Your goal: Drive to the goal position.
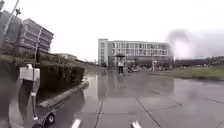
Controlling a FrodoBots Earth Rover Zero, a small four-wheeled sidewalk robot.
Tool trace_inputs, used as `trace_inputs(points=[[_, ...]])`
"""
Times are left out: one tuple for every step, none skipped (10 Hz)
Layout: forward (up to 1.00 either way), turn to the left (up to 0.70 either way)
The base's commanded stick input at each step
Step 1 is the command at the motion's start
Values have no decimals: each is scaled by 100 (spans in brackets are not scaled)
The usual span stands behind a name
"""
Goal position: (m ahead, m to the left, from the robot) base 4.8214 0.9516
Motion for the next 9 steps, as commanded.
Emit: trace_inputs(points=[[70,0],[70,0],[70,0],[70,0],[70,0],[70,0],[70,0],[70,0],[70,0]])
